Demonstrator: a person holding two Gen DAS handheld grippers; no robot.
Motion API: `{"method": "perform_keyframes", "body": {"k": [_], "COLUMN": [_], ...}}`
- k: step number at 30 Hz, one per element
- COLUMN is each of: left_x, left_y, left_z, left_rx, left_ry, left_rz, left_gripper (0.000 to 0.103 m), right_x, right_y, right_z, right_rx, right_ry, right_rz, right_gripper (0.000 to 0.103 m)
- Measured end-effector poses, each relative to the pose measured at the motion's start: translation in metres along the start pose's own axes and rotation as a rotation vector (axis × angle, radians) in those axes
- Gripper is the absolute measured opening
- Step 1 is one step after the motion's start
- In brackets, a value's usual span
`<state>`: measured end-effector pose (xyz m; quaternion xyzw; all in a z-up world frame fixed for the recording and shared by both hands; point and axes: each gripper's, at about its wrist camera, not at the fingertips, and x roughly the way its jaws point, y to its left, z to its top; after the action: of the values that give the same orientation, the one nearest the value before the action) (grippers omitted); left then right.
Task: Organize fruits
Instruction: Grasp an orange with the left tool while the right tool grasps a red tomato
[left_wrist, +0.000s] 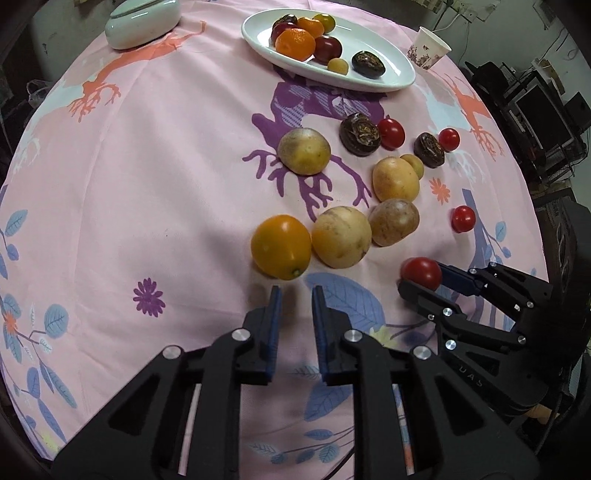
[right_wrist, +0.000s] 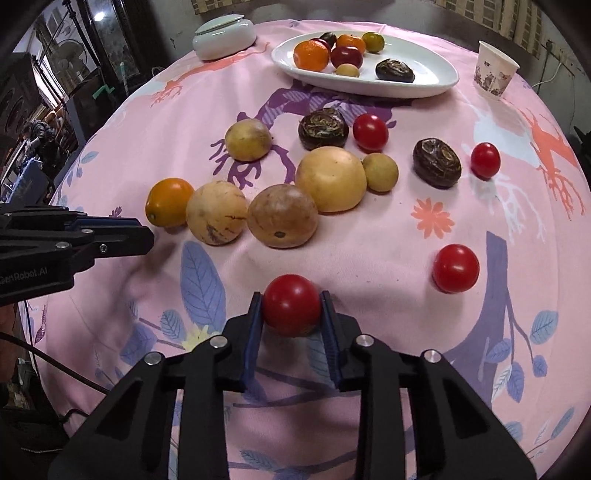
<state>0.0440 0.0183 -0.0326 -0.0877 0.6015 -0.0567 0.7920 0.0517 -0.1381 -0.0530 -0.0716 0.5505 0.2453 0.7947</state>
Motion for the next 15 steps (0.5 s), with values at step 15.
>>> {"method": "perform_keyframes", "body": {"k": [15], "left_x": [0.015], "left_y": [0.000], "left_z": [0.016], "left_rx": [0.013], "left_ry": [-0.027], "left_rz": [0.009], "left_gripper": [0.055], "right_x": [-0.015], "right_y": [-0.007], "right_z": [-0.005], "right_rx": [0.065], "right_ry": [0.013], "right_rz": [0.072], "right_gripper": [0.030]}}
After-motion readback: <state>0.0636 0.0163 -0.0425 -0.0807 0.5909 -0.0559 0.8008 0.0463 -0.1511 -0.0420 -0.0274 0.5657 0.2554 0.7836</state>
